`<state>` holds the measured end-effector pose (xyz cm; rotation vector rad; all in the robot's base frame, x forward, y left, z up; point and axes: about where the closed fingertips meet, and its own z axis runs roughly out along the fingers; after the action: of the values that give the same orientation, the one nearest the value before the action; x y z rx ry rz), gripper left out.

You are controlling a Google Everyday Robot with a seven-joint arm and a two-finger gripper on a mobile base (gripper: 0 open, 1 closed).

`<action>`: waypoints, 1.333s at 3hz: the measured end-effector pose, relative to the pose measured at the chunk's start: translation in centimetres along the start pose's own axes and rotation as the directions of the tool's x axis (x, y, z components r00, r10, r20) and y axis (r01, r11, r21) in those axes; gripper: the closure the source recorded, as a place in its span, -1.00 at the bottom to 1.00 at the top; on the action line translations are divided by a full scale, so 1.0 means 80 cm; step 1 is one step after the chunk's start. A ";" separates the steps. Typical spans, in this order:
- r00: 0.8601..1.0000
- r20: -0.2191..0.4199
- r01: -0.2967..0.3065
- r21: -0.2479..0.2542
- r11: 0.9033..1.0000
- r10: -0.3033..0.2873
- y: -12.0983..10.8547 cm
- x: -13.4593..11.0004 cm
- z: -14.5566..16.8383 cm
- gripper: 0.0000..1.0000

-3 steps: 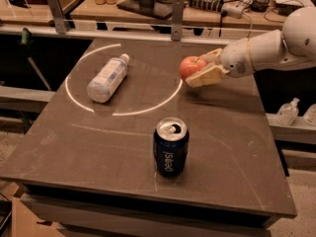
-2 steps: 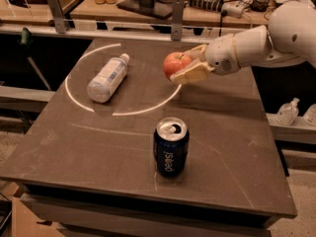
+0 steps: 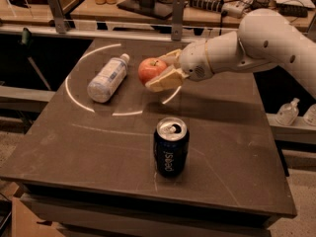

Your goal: Move apple near blue plastic bottle

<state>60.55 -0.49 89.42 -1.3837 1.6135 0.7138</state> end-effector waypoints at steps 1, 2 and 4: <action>1.000 -0.001 0.023 -0.035 0.999 -0.023 0.018 0.003 0.034 1.00; 0.999 -0.007 0.034 -0.035 0.999 -0.034 0.023 -0.003 0.058 0.70; 0.999 -0.012 0.047 -0.030 0.998 -0.047 0.032 -0.009 0.091 -0.25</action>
Offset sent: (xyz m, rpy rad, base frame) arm -0.0023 0.0651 -0.0272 -0.0257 -0.0263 0.0333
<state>59.84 6.62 86.45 -1.4463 1.5809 0.7051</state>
